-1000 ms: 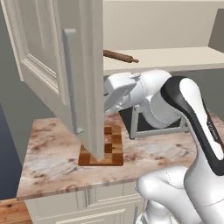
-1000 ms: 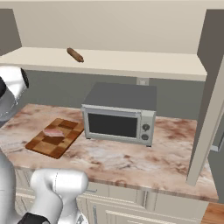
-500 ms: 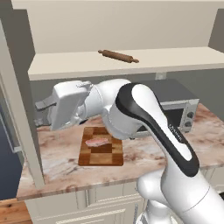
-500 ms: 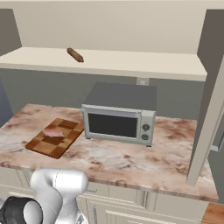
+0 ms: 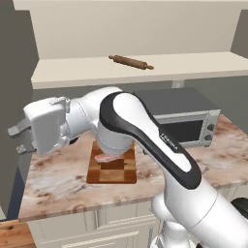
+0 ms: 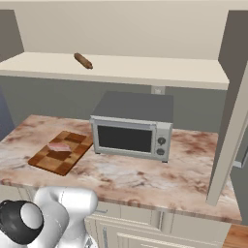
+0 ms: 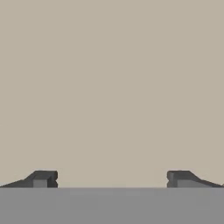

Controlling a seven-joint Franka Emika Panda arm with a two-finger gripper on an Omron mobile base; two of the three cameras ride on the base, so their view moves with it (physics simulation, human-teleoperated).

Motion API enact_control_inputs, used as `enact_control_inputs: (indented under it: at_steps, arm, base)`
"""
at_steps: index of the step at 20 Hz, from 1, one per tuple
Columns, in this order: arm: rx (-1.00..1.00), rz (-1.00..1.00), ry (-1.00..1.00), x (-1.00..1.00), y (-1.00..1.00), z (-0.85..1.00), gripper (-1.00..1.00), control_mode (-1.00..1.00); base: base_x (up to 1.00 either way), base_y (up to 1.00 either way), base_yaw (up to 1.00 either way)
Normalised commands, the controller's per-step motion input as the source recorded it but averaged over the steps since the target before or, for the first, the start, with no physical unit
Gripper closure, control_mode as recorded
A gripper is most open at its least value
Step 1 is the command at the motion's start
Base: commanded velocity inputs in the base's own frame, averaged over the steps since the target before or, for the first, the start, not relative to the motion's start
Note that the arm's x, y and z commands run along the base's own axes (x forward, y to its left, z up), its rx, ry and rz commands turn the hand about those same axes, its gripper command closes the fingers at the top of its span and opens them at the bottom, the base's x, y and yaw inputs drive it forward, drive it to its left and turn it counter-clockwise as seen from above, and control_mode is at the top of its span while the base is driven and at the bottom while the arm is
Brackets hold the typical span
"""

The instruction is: Open the cabinet, retrieve the rolling pin, and place it next to the meat on the cutting board to prepare for tenderizing.

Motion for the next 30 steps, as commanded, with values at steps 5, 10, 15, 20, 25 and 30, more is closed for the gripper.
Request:
enact_control_inputs:
  at_steps: [5, 10, 15, 20, 25, 30]
  arm:
    - [-0.13, 0.01, -0.15, -0.01, -0.71, 0.0, -1.0, -1.0]
    - [-0.11, 0.0, -0.17, 0.0, -0.87, 0.09, -1.0, -1.0]
    - [-0.11, 0.0, -0.17, 0.04, -0.84, 0.13, -1.0, -1.0]
    - [-0.09, 0.0, -0.13, 0.23, -0.82, 0.16, -1.0, -1.0]
    - [-0.03, 0.0, -0.2, 0.26, -0.88, 0.18, -1.0, -1.0]
    - [0.01, 0.0, -0.23, 0.25, -0.83, 0.05, -1.0, -1.0]
  base:
    - [0.0, 0.0, 0.0]
    - [0.0, 0.0, 0.0]
    - [0.0, 0.0, 0.0]
    - [0.0, 0.0, 0.0]
    - [0.0, 0.0, 0.0]
    - [0.0, 0.0, 0.0]
